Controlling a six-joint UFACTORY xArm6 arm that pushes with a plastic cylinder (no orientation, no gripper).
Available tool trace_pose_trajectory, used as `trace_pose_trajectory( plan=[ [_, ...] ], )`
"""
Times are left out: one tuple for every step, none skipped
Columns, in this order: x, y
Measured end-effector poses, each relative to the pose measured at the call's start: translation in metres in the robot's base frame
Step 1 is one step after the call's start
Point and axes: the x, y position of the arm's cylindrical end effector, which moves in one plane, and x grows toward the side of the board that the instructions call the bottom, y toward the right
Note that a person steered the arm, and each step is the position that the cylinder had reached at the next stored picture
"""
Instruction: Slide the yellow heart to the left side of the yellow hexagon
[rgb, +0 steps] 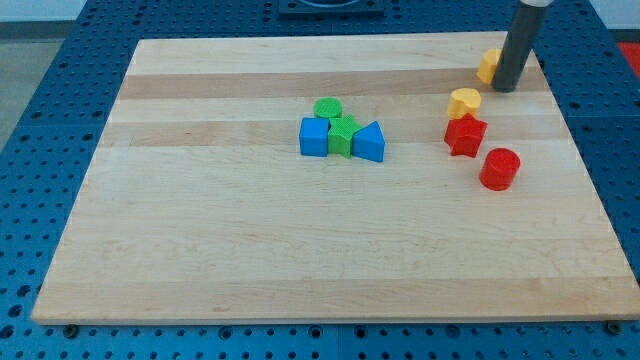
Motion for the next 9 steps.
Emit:
trace_pose_trajectory(
  plan=[
    [-0.019,0.0],
    [-0.038,0.0],
    [-0.052,0.0],
    [-0.044,0.0],
    [-0.004,0.0],
    [0.038,0.0],
    [0.066,-0.006],
    [0.077,-0.035],
    [0.084,-0.062]
  ],
)
